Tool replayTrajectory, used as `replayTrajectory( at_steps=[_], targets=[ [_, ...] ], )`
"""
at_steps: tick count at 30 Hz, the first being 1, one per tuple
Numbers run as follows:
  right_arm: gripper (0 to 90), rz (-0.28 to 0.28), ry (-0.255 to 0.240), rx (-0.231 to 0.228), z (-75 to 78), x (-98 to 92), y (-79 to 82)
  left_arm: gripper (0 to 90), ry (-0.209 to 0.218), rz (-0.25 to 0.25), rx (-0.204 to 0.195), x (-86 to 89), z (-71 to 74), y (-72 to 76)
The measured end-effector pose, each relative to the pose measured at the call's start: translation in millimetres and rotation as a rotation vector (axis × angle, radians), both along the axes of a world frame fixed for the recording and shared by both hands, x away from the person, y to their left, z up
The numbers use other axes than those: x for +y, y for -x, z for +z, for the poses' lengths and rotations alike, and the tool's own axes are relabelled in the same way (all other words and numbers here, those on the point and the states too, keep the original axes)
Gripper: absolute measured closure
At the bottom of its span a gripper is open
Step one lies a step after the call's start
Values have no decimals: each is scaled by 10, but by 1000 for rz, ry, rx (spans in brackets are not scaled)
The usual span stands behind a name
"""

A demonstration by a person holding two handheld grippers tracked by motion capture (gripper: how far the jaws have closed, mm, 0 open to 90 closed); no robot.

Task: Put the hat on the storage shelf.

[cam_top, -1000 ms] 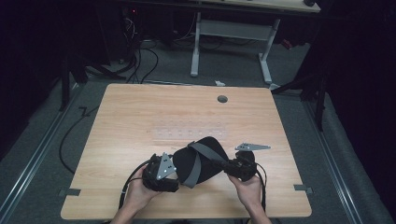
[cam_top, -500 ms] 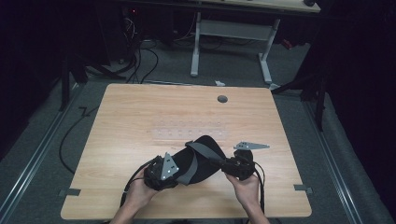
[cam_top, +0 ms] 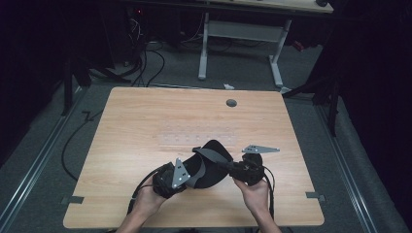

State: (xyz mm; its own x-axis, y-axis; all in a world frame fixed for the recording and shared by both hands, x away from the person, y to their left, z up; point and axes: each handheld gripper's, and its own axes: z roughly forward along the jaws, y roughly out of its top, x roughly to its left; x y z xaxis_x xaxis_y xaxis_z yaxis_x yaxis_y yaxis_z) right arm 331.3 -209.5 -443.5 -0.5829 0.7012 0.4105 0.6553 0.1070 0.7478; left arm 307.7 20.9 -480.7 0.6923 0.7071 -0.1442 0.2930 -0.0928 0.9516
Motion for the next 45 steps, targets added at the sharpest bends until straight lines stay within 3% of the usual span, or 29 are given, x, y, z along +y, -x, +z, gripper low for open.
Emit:
replayTrajectory(
  at_steps=[2,7,11,16,19,22,29,33,35,39,40,41,42,43,45],
  targets=[
    [819,-2,-3,-3,10,5,3,642,13,-5,18,2,8,4],
    [820,-11,8,-38,57,90,4,754,18,-74,65,-35,-3,65],
    [817,-8,1,-47,71,103,-31,838,9,-90,66,-31,15,101],
    [793,-2,-27,-52,78,93,-70,864,6,-116,66,-17,65,163],
    [750,-3,-22,-72,88,90,-50,866,11,-134,77,-26,78,215],
    [657,5,-53,-85,95,74,-44,867,28,-149,106,-14,105,253],
    [513,-1,-119,-110,142,-129,-43,866,69,-128,132,21,151,187],
    [464,-10,-160,-129,98,-261,-3,866,46,-142,112,16,216,229],
    [463,-52,-132,-143,39,-331,19,866,61,-131,118,44,248,224],
    [440,-100,-114,-122,-107,-449,32,866,80,-104,118,109,264,189],
    [429,-141,-39,-129,-210,-498,39,866,95,-91,123,146,297,174],
    [419,-153,-9,-135,-258,-519,33,866,104,-83,125,161,315,163],
    [419,-153,-9,-135,-258,-519,33,866,104,-83,125,161,315,163],
    [407,-196,66,-121,-400,-575,19,865,125,-69,137,198,351,136],
    [402,-227,124,-108,-506,-609,4,865,141,-53,150,234,375,98]
  ],
)
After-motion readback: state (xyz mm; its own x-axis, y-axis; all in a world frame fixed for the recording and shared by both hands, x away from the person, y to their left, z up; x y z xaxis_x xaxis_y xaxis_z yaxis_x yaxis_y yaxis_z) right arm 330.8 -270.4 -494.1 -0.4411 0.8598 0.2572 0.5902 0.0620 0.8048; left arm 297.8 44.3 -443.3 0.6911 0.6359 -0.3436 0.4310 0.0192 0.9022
